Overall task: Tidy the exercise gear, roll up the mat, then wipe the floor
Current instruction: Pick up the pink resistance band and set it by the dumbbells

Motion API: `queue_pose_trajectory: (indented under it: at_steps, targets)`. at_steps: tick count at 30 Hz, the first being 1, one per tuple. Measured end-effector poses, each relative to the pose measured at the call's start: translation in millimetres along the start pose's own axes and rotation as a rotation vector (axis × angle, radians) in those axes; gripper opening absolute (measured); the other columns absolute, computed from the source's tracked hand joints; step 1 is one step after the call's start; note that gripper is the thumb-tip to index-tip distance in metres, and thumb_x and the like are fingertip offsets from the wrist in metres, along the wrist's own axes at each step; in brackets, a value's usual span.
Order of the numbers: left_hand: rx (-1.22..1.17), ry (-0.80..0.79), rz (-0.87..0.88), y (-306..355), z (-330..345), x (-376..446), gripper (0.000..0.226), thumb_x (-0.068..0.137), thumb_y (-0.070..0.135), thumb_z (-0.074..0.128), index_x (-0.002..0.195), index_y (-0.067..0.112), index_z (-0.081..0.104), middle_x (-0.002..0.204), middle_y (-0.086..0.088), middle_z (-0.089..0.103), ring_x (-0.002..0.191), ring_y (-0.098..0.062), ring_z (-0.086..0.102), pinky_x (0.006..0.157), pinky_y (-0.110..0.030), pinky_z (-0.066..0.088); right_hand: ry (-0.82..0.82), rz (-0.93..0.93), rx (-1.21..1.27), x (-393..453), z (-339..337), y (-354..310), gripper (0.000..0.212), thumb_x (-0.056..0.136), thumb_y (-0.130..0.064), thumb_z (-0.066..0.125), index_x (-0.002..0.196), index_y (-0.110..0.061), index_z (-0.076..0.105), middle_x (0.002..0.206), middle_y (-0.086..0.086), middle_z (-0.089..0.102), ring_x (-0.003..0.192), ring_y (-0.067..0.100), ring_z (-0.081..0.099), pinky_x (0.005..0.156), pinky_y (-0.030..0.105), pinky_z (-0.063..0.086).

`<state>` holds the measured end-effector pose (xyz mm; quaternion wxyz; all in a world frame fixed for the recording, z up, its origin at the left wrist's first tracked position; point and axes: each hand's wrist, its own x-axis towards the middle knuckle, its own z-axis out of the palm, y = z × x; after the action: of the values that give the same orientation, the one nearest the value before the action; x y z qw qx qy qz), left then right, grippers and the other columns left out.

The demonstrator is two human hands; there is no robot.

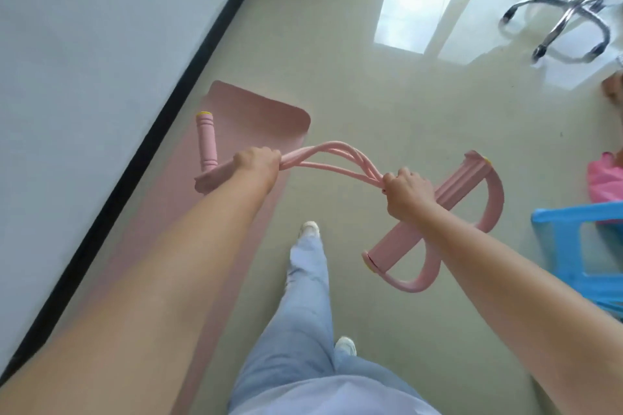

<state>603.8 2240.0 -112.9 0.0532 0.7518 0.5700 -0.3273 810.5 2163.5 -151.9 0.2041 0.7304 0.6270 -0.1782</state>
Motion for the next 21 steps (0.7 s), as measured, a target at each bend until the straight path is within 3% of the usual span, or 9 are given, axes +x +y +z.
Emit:
queue_pose_trajectory:
  at_steps: [5,7,12,15,18,21]
  targets:
    - [0.134,-0.045,0.152,-19,-81,138,0.042,0.088,0.005,0.052,0.128,0.012,0.045,0.127,-0.003,0.055,0.121,-0.024,0.055,0.085,-0.029,0.045,0.003,0.051,0.040,132,-90,19,0.034,0.093,-0.012,0.044,0.127,-0.010,0.048,0.121,0.014,0.049,0.114,0.031,0.051,0.089,0.036,0.043]
    - [0.095,-0.052,0.176,-23,-117,191,0.039,0.090,0.003,0.048,0.128,0.013,0.047,0.128,-0.004,0.054,0.124,-0.025,0.051,0.090,-0.032,0.045,-0.007,0.073,0.057,184,-129,25,0.035,0.092,-0.012,0.044,0.127,-0.011,0.049,0.121,0.014,0.049,0.114,0.031,0.051,0.089,0.035,0.042]
    - [-0.080,-0.053,0.099,-20,-203,324,0.040,0.093,0.005,0.037,0.125,0.024,0.053,0.136,0.001,0.047,0.132,-0.029,0.038,0.099,-0.050,0.041,-0.046,0.101,0.050,299,-207,53,0.035,0.093,-0.013,0.044,0.128,-0.012,0.049,0.121,0.013,0.048,0.112,0.029,0.052,0.085,0.033,0.042]
    - [-0.148,0.018,0.079,-12,-255,406,0.049,0.094,0.004,0.031,0.132,0.030,0.046,0.144,0.004,0.039,0.129,-0.030,0.039,0.099,-0.051,0.040,-0.096,0.116,0.027,376,-244,83,0.037,0.092,-0.012,0.046,0.128,-0.014,0.049,0.122,0.013,0.047,0.114,0.029,0.052,0.085,0.033,0.043]
    - [-0.191,0.038,0.042,-8,-316,485,0.051,0.098,0.007,0.031,0.141,0.033,0.035,0.138,-0.002,0.044,0.127,-0.029,0.041,0.101,-0.048,0.041,-0.116,0.093,0.005,461,-283,116,0.038,0.091,-0.011,0.046,0.129,-0.014,0.047,0.123,0.013,0.046,0.114,0.029,0.051,0.087,0.033,0.043]
    - [-0.084,0.048,0.030,-8,-373,569,0.045,0.090,0.003,0.044,0.131,0.023,0.045,0.137,0.001,0.045,0.129,-0.029,0.041,0.097,-0.048,0.045,-0.139,0.062,-0.015,544,-329,142,0.038,0.092,-0.011,0.044,0.129,-0.011,0.045,0.124,0.013,0.045,0.115,0.028,0.050,0.087,0.032,0.042]
